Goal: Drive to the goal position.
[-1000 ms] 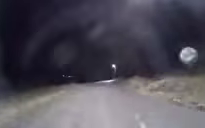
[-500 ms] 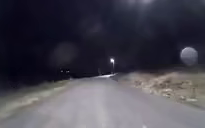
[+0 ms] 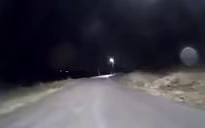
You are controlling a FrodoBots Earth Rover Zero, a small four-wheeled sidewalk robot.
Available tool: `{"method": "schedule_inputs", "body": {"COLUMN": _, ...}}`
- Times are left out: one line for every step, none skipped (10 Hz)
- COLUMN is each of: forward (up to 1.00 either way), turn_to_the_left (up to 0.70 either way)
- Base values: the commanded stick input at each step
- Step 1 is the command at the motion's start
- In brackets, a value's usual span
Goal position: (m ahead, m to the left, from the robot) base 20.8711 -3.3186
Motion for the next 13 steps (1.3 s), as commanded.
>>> {"method": "schedule_inputs", "body": {"forward": 1.0, "turn_to_the_left": -0.05}}
{"method": "schedule_inputs", "body": {"forward": 1.0, "turn_to_the_left": -0.05}}
{"method": "schedule_inputs", "body": {"forward": 1.0, "turn_to_the_left": -0.06}}
{"method": "schedule_inputs", "body": {"forward": 1.0, "turn_to_the_left": -0.06}}
{"method": "schedule_inputs", "body": {"forward": 1.0, "turn_to_the_left": -0.06}}
{"method": "schedule_inputs", "body": {"forward": 1.0, "turn_to_the_left": -0.06}}
{"method": "schedule_inputs", "body": {"forward": 1.0, "turn_to_the_left": -0.07}}
{"method": "schedule_inputs", "body": {"forward": 1.0, "turn_to_the_left": -0.07}}
{"method": "schedule_inputs", "body": {"forward": 1.0, "turn_to_the_left": -0.05}}
{"method": "schedule_inputs", "body": {"forward": 1.0, "turn_to_the_left": -0.03}}
{"method": "schedule_inputs", "body": {"forward": 1.0, "turn_to_the_left": -0.01}}
{"method": "schedule_inputs", "body": {"forward": 1.0, "turn_to_the_left": 0.01}}
{"method": "schedule_inputs", "body": {"forward": 1.0, "turn_to_the_left": 0.03}}
